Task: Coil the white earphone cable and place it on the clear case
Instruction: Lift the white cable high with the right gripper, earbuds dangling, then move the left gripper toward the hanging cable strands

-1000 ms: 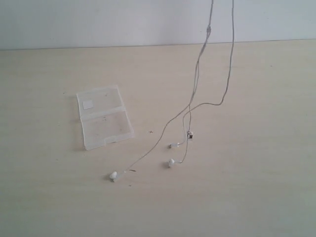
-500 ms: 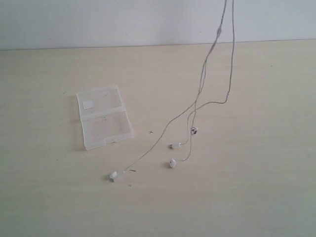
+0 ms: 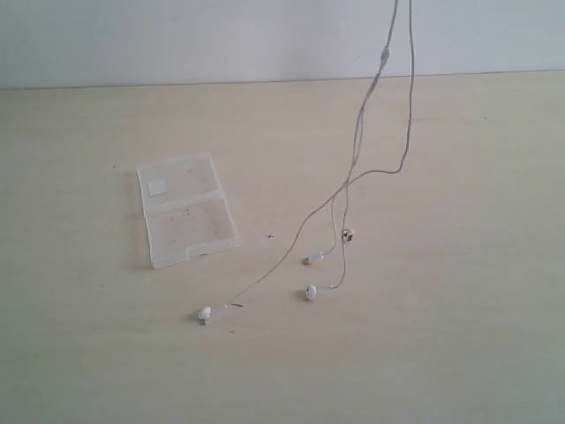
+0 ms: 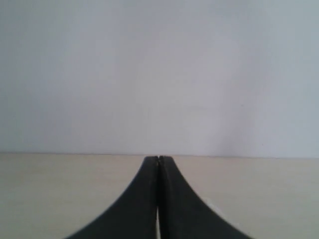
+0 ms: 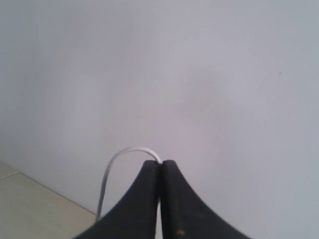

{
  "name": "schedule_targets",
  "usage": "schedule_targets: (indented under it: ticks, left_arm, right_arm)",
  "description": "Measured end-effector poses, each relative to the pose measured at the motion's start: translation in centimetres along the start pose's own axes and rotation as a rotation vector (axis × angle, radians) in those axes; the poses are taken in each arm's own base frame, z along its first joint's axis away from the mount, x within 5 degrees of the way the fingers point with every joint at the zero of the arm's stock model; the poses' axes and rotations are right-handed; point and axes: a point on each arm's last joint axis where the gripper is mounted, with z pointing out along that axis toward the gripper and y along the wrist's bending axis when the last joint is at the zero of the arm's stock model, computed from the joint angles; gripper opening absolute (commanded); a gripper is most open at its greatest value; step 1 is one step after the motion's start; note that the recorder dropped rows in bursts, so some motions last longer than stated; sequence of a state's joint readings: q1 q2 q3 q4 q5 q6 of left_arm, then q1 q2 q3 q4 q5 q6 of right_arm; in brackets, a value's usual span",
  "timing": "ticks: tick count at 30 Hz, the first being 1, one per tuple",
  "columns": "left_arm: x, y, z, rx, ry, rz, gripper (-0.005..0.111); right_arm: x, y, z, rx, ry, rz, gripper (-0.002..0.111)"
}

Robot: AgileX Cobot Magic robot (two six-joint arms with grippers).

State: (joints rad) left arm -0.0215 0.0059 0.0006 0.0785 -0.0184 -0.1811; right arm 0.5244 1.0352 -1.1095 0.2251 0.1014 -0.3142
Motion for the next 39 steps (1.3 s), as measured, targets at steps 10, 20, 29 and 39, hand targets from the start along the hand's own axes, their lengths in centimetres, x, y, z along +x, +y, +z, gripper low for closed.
schedule_targets:
  ticks: [10, 20, 29, 39]
  left_arm:
    - [-1.0, -0.2, -0.1, 0.033, -0.102, -0.259, 0.000]
    - [-1.7, -3.3, 5.0, 0.379, -0.049, -0.260, 0.002]
    - [0.7, -8.5, 16.1, 0.759, 0.252, -0.288, 0.055]
    - [3.2, -16.4, 19.2, 0.953, 0.335, -0.070, 0.079]
  right_arm:
    - [-0.2, 0.0, 0.0, 0.005, -0.017, 0.000, 0.000]
    - [0.7, 0.0, 1.2, 0.008, 0.006, 0.001, 0.000]
    - [2.0, 0.0, 3.0, 0.009, 0.041, 0.015, 0.000]
    - [2.2, -0.1, 3.8, 0.028, 0.005, 0.062, 0.000]
